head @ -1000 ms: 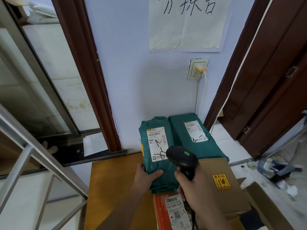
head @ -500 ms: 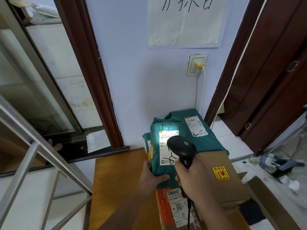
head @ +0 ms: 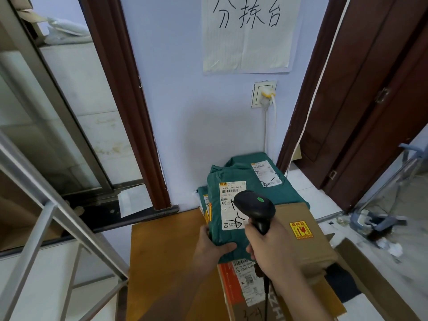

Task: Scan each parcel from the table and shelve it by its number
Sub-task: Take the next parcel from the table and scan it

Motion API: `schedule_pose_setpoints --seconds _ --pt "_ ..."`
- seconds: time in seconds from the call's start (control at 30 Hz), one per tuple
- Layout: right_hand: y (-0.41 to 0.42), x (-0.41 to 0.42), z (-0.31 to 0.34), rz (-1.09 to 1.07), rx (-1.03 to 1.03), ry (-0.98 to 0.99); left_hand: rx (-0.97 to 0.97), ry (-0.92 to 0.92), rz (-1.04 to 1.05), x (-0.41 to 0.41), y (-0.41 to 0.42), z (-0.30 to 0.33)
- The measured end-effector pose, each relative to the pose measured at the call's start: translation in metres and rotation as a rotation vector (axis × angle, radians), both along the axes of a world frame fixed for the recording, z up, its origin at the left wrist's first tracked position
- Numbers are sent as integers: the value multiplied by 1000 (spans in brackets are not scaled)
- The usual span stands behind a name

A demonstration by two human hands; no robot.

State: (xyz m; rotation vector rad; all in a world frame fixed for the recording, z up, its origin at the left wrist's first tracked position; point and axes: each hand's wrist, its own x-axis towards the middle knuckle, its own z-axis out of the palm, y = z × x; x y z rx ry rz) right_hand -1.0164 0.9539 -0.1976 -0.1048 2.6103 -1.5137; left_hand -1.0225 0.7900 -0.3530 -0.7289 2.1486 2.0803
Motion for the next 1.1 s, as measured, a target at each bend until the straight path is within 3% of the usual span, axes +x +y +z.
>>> schedule_pose_setpoints --seconds 0.43,0.7,1.1 --pt "-3 87 58 20 -5 84 166 115 74 58 -46 51" --pt "-26 136 81 272 -99 78 241 136 356 159 -76 73" --pt "-35 227 74 752 -114 33 247 224 750 349 -43 88"
